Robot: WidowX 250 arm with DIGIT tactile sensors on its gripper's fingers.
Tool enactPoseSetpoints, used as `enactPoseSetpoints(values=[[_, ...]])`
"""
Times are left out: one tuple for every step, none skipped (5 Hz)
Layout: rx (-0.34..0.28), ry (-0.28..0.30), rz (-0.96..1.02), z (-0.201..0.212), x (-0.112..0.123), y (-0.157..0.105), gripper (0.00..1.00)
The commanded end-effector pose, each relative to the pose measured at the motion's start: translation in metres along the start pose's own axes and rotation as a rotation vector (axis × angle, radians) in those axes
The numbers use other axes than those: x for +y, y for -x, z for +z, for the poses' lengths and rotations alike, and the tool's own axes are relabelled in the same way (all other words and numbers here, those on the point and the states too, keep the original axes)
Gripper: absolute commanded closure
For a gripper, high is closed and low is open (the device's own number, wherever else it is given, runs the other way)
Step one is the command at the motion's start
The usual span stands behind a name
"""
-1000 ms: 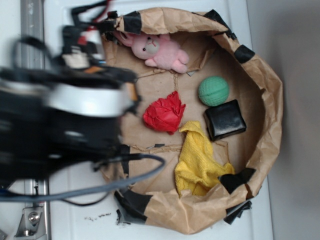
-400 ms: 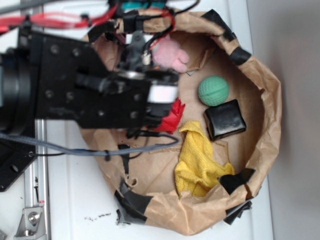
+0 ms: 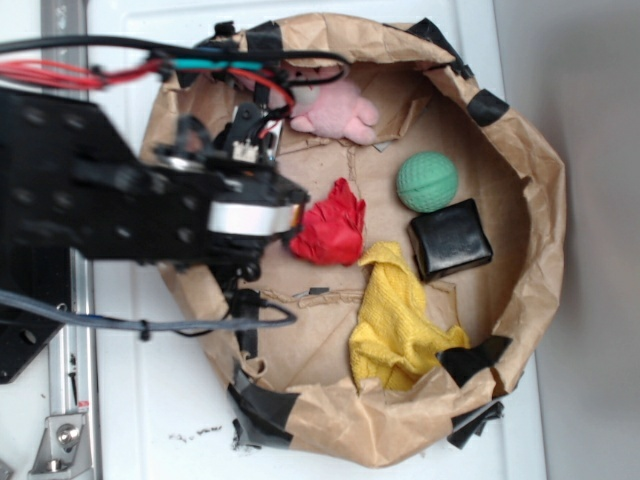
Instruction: Grab the pink bunny.
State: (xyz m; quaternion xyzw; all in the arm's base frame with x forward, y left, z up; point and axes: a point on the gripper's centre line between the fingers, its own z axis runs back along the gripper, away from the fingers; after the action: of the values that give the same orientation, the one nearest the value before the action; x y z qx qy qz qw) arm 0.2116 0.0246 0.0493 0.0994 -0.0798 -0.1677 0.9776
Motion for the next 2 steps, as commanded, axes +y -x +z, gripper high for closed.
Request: enactPoseSetpoints(values=[[-0.018, 0.011, 0.025, 0.0, 0.043, 0.0, 0.0], [0.002, -0.007, 0.044, -0.006, 0.076, 0.004, 0.0]])
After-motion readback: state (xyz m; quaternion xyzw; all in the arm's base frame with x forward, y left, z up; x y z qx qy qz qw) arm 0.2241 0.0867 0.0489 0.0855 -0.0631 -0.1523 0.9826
